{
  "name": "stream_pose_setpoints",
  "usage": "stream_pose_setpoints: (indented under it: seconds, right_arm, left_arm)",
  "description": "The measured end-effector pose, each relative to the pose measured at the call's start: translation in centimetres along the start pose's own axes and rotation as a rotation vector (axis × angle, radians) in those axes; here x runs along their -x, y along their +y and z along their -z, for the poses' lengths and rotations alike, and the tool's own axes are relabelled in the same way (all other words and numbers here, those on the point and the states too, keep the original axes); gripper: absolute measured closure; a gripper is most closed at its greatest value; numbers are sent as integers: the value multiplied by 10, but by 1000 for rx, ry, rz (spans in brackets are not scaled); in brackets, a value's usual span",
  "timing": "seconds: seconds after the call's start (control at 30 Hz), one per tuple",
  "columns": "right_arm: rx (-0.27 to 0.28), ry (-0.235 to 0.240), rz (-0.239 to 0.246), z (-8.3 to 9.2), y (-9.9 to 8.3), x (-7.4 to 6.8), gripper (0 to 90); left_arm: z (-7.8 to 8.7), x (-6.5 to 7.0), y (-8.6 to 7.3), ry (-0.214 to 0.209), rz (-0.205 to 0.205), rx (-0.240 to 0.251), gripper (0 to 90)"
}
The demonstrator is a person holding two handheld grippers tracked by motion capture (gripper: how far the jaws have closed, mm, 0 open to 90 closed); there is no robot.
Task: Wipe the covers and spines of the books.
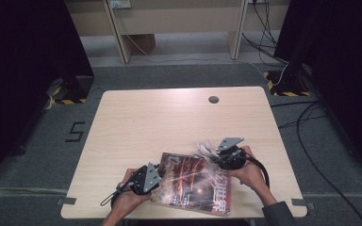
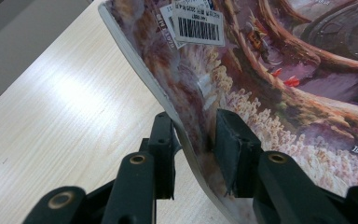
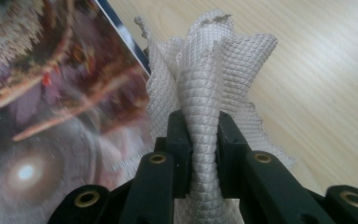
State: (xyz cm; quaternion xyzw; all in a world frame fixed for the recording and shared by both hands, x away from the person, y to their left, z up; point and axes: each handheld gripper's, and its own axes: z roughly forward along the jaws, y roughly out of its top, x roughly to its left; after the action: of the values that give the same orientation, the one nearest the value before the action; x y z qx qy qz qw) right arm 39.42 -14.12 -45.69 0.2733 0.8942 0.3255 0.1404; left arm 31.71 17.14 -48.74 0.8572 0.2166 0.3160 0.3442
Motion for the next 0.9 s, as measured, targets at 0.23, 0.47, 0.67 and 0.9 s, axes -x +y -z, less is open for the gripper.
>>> stream_pose_setpoints:
  seconds: [0.23, 0.47, 0.67, 0.9]
  right_arm:
    - [48, 19, 33, -5, 20, -17, 786]
    - [112, 39, 34, -9, 32, -29, 782]
    - [126, 38, 25, -7, 31, -29, 788]
    - [111, 4, 1, 2, 24, -17, 799]
  left_arm:
    - [0, 0, 0, -1, -1, 0, 681]
    - [0, 0, 0, -1, -2, 1, 680]
    - [1, 0, 0, -2, -1, 2, 680]
    - [0, 0, -1, -2, 5, 3, 678]
